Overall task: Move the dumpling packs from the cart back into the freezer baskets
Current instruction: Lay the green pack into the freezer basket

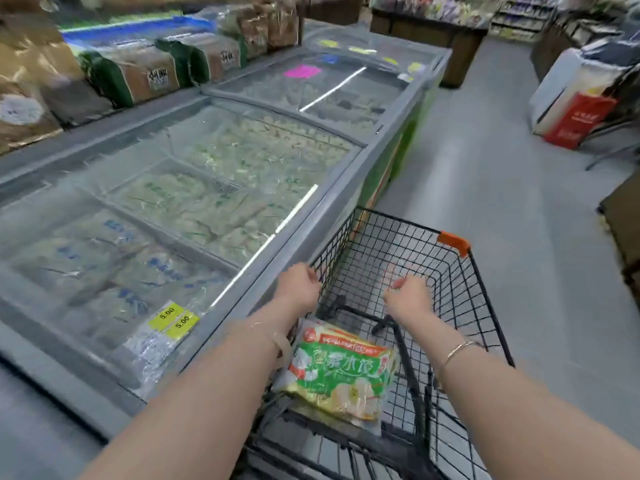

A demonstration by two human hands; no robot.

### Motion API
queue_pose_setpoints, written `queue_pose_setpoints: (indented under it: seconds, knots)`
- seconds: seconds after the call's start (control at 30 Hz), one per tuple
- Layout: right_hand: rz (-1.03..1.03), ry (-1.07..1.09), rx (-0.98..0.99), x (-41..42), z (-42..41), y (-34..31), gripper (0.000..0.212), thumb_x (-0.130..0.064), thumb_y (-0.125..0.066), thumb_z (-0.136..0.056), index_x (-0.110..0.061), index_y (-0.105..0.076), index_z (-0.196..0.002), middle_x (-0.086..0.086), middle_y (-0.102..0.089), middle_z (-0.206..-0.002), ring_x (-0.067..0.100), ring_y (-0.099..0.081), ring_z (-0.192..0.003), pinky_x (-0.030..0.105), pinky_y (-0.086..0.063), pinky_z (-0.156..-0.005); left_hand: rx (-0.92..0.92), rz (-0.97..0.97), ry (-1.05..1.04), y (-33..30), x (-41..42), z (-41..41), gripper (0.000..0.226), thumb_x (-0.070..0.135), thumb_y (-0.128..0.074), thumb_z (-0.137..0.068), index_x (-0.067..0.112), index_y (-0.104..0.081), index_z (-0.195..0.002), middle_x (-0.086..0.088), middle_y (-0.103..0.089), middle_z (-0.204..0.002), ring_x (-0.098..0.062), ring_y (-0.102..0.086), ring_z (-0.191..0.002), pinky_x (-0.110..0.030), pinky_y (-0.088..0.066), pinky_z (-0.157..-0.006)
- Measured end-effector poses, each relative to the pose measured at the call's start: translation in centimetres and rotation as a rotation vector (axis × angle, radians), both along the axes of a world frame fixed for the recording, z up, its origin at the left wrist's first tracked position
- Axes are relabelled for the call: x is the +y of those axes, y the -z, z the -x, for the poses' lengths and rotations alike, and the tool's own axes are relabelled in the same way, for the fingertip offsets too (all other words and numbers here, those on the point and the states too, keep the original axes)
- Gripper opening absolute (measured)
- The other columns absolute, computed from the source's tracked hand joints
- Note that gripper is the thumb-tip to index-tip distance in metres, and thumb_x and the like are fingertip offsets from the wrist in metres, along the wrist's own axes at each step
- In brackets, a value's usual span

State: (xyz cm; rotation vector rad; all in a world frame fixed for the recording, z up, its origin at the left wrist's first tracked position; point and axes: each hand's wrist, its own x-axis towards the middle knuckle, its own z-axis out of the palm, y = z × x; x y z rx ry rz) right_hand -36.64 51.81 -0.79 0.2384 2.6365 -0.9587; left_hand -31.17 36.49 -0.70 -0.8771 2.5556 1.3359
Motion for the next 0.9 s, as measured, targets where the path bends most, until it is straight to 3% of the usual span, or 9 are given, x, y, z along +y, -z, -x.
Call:
queue_pose_setpoints:
  seconds: [0.07, 0.17, 0.3, 0.43, 0.57, 0.7, 0.77, 0.83, 0.9]
  knots:
    - [-0.011, 0.048, -0.060, 1.2, 0.1, 2.6, 0.017, -0.012, -0.060, -0.088, 0.001, -0.057, -0.098, 0.015, -0.065, -0.089, 0.030, -0.066, -0.088, 0.038, -0.054, -0.077, -0.081, 0.084, 0.069, 2.2, -0.2, -0.1, 0.027, 0.013, -0.052, -0.093, 0.005, -0.056, -0.119, -0.013, -0.060, -0.125, -0.028, -0.057, -0.115, -0.038, -0.047, -0.098]
    - [-0.037, 0.085, -0.159, 2.0, -0.3, 6.6, 0.020, -0.012, -0.057, -0.090, 0.003, -0.062, -0.102, 0.012, -0.063, -0.082, 0.029, -0.063, -0.081, 0.034, -0.050, -0.063, -0.224, 0.126, 0.136, 5.7, -0.9, -0.1, 0.026, 0.014, -0.052, -0.092, 0.003, -0.057, -0.116, -0.012, -0.062, -0.119, -0.029, -0.059, -0.110, -0.039, -0.048, -0.094]
    - [-0.086, 0.128, -0.244, 3.2, -1.3, 12.0, 0.020, -0.009, -0.055, -0.090, 0.004, -0.064, -0.102, 0.018, -0.067, -0.099, 0.033, -0.065, -0.093, 0.036, -0.053, -0.081, -0.324, 0.140, 0.159, 10.4, -1.0, 0.4, 0.026, 0.012, -0.051, -0.093, -0.002, -0.060, -0.113, -0.017, -0.063, -0.118, -0.029, -0.058, -0.113, -0.033, -0.044, -0.092]
    - [-0.155, 0.162, -0.344, 4.6, -2.3, 16.5, 0.025, -0.009, -0.052, -0.091, 0.006, -0.063, -0.107, 0.021, -0.066, -0.109, 0.034, -0.062, -0.104, 0.034, -0.050, -0.085, -0.449, 0.096, 0.206, 16.6, -0.7, 0.6, 0.024, 0.014, -0.051, -0.093, -0.003, -0.063, -0.106, -0.017, -0.066, -0.116, -0.031, -0.061, -0.109, -0.030, -0.045, -0.083]
    - [-0.215, 0.172, -0.420, 5.1, -2.9, 19.6, 0.029, -0.009, -0.044, -0.096, 0.008, -0.060, -0.112, 0.022, -0.062, -0.119, 0.034, -0.057, -0.113, 0.031, -0.047, -0.085, -0.585, 0.113, 0.236, 20.8, -0.3, 1.1, 0.032, 0.009, -0.047, -0.096, -0.007, -0.053, -0.122, -0.022, -0.057, -0.128, -0.033, -0.054, -0.120, -0.034, -0.042, -0.096]
    - [-0.170, 0.197, -0.476, 4.9, -3.1, 22.2, 0.026, -0.010, -0.050, -0.093, 0.006, -0.058, -0.112, 0.023, -0.062, -0.118, 0.036, -0.056, -0.112, 0.033, -0.045, -0.081, -0.651, 0.119, 0.226, 23.6, -0.1, 1.6, 0.042, 0.014, -0.046, -0.097, -0.008, -0.041, -0.133, -0.019, -0.048, -0.139, -0.029, -0.046, -0.130, -0.030, -0.037, -0.103]
    - [-0.170, 0.212, -0.484, 5.0, -3.1, 23.1, 0.018, -0.009, -0.051, -0.092, 0.003, -0.060, -0.102, 0.023, -0.063, -0.112, 0.035, -0.057, -0.111, 0.028, -0.041, -0.070, -0.676, 0.086, 0.188, 25.3, -0.5, 1.5, 0.046, 0.015, -0.050, -0.095, -0.007, -0.042, -0.134, -0.021, -0.047, -0.139, -0.029, -0.046, -0.130, -0.032, -0.036, -0.105]
    - [-0.179, 0.211, -0.497, 5.3, -2.8, 23.8, 0.017, -0.007, -0.051, -0.092, -0.006, -0.056, -0.076, 0.020, -0.064, -0.102, 0.033, -0.060, -0.108, 0.023, -0.036, -0.060, -0.641, 0.063, 0.113, 26.3, -0.8, 1.6, 0.040, 0.014, -0.055, -0.092, -0.005, -0.053, -0.127, -0.022, -0.055, -0.132, -0.032, -0.052, -0.124, -0.035, -0.040, -0.102]
    - [-0.178, 0.222, -0.508, 5.6, -2.4, 24.3, 0.016, -0.005, -0.049, -0.092, -0.006, -0.059, -0.080, 0.019, -0.065, -0.107, 0.032, -0.060, -0.107, 0.022, -0.037, -0.066, -0.631, 0.068, 0.067, 26.7, -0.9, 1.7, 0.034, 0.013, -0.055, -0.092, -0.004, -0.058, -0.121, -0.021, -0.059, -0.126, -0.033, -0.057, -0.118, -0.037, -0.044, -0.098]
